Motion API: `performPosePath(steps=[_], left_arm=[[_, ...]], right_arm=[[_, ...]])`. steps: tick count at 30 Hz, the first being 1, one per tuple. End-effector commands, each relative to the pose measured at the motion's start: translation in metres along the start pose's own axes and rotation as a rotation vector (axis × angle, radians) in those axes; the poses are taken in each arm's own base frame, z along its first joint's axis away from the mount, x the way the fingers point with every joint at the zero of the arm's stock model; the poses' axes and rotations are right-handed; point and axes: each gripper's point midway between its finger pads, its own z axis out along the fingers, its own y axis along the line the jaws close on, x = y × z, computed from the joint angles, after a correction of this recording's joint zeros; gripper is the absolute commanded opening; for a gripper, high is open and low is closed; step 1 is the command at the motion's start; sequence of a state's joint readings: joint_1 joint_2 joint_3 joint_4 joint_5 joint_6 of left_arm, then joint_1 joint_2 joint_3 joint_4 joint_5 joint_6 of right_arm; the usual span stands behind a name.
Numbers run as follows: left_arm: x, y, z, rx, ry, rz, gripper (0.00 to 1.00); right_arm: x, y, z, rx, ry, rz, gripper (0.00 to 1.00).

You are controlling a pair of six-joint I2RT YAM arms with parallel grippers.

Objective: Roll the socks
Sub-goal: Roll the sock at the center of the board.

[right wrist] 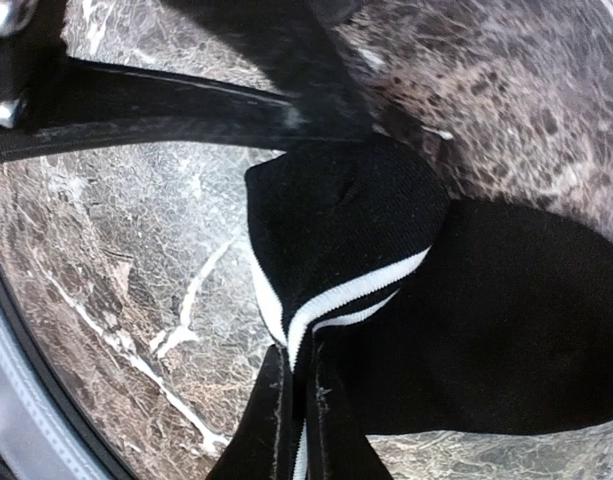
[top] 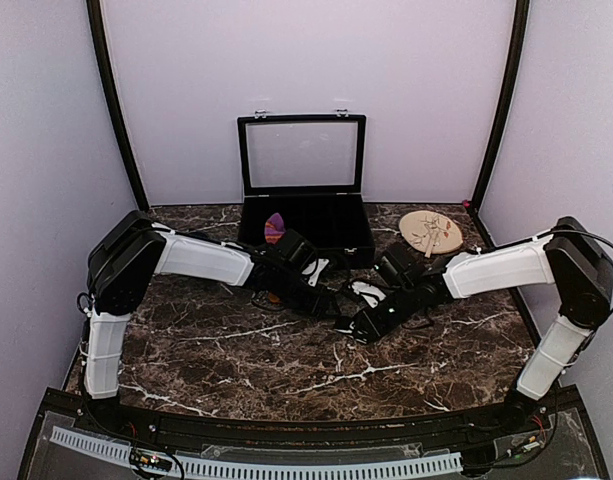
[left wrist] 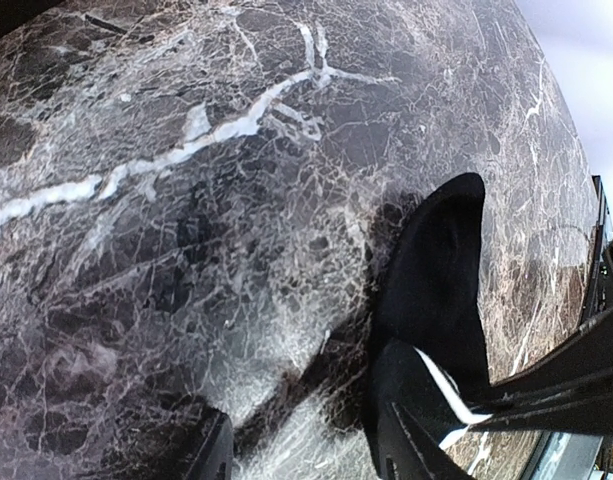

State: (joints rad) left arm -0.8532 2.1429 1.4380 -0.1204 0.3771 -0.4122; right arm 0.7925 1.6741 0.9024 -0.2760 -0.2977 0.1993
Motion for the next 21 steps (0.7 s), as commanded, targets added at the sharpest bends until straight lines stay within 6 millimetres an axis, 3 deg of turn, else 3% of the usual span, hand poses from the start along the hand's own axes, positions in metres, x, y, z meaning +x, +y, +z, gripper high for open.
performPosePath(steps=[1, 21], left_arm=[[0.007, -0.002, -0.004, -0.005, 0.009, 0.002, 0.52], [0.0, -0.014, -0.018, -0.008, -0.054, 0.057, 0.52]], right_arm=[[-0.012, 0.006, -0.011, -0.099, -0.06, 0.085, 0.0], [-0.002, 0.003, -0.01, -0.262, -0.084, 0.372, 0.0]])
